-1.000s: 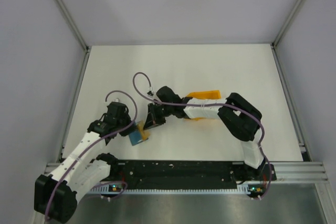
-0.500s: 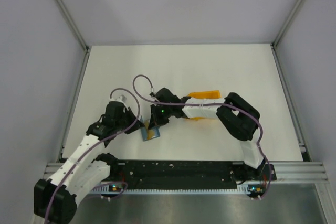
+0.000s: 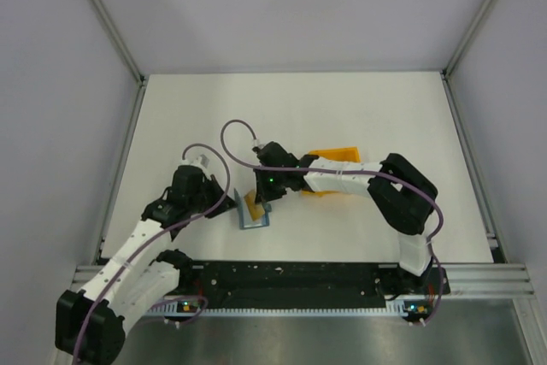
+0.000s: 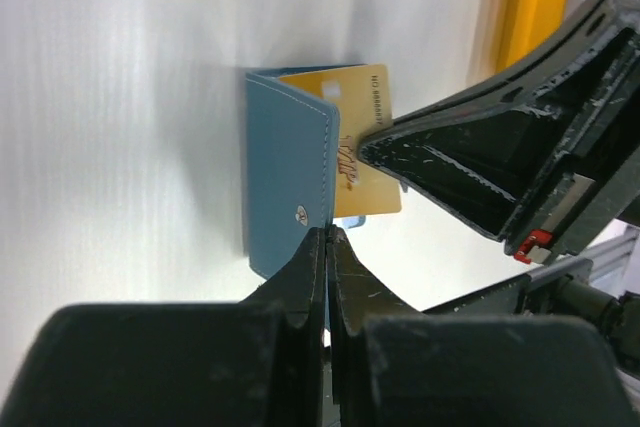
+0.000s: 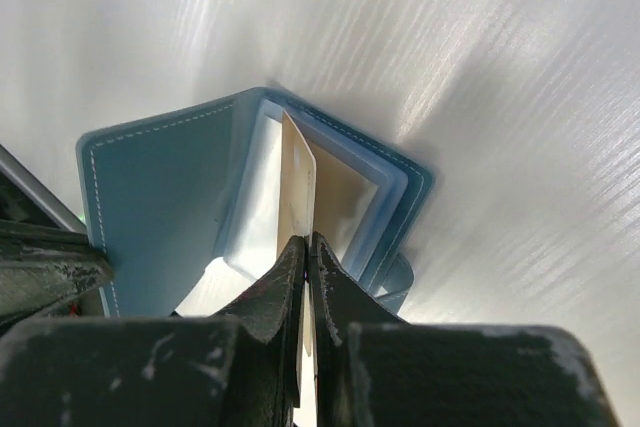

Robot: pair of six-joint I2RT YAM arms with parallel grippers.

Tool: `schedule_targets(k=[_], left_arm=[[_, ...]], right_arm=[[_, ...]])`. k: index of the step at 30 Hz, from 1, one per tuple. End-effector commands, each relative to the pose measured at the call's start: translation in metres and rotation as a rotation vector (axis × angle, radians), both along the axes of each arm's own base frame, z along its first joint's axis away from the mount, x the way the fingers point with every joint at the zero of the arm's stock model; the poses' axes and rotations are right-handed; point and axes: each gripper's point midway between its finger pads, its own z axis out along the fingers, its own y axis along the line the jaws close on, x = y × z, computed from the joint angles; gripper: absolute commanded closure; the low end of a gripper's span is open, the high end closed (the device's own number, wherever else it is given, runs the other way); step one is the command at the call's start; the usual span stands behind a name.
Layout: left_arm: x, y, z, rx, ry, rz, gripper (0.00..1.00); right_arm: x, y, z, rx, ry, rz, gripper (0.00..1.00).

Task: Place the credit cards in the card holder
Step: Turn over the card slot in the card holder.

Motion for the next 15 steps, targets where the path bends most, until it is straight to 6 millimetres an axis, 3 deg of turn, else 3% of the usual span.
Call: schedule_targets(k=[1, 10, 15], left_arm=[[-0.004, 0.028, -0.008, 0.147, 0.037, 0.079, 1.0], [-0.016, 0.06, -0.033, 0.286, 0.179, 0.231, 1.0], [-0.015, 0.057, -0.04, 0.269, 0.188, 0.243, 1.0]], right_arm=[[0.002, 0.001, 0.013, -0.023, -0.055, 0.022, 1.0], [-0.005, 0.006, 0.013, -0.014, -0.048, 0.036, 1.0], [0.003, 0.003, 0.035, 0.02, -0.103, 0.014, 1.0]])
